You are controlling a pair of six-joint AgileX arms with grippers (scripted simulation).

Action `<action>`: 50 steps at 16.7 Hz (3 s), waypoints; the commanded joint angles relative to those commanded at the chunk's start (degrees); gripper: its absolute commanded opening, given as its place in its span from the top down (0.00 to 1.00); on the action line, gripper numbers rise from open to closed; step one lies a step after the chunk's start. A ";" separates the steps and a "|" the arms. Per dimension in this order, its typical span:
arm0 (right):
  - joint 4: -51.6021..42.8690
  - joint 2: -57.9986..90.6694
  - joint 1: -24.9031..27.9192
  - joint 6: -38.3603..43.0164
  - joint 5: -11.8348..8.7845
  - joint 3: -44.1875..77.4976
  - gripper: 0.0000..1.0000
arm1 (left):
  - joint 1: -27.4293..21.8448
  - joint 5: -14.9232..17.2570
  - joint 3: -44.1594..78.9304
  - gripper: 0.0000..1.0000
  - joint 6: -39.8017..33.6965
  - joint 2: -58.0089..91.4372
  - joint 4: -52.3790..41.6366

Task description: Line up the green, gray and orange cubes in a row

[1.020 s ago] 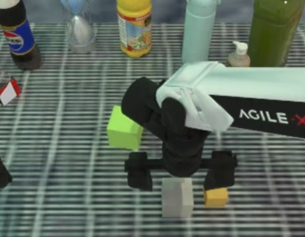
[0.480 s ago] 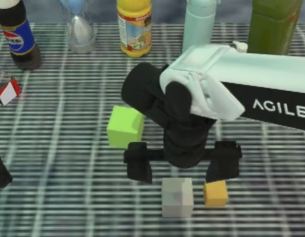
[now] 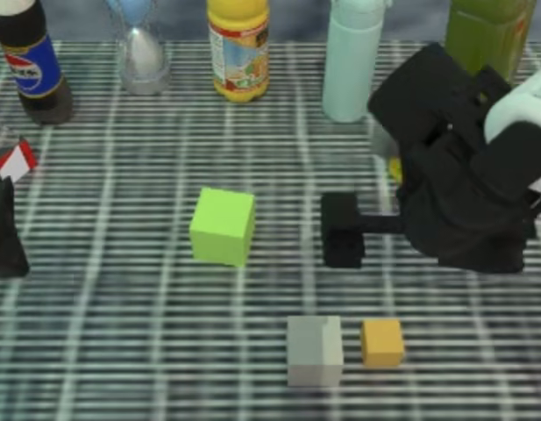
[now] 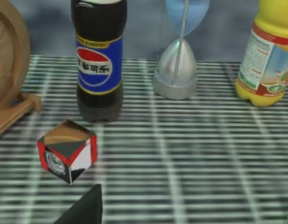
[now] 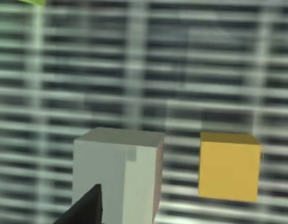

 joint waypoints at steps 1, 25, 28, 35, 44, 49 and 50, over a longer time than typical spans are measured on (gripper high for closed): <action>2.47 -4.54 -2.07 -2.11 0.21 -3.62 0.00 | -1.28 -0.03 4.95 0.00 -0.78 5.87 -3.15; 50.19 -89.96 -39.74 -38.61 -3.32 -68.73 0.00 | -23.21 0.10 85.44 0.00 -13.54 102.98 -54.92; 50.19 -89.96 -39.74 -38.61 -3.32 -68.73 0.00 | -22.98 0.11 84.44 0.00 -13.40 103.15 -53.86; 50.19 -89.96 -39.74 -38.61 -3.32 -68.73 0.00 | -23.09 0.15 74.49 0.00 -13.38 107.63 -38.98; 50.19 -89.96 -39.74 -38.61 -3.32 -68.73 0.00 | -23.12 0.15 73.43 0.30 -13.40 108.22 -37.66; 50.19 -89.96 -39.74 -38.61 -3.32 -68.73 0.00 | -23.12 0.15 73.43 0.68 -13.40 108.22 -37.66; 50.19 -89.96 -39.74 -38.61 -3.32 -68.73 0.00 | -23.12 0.15 73.43 0.75 -13.40 108.22 -37.66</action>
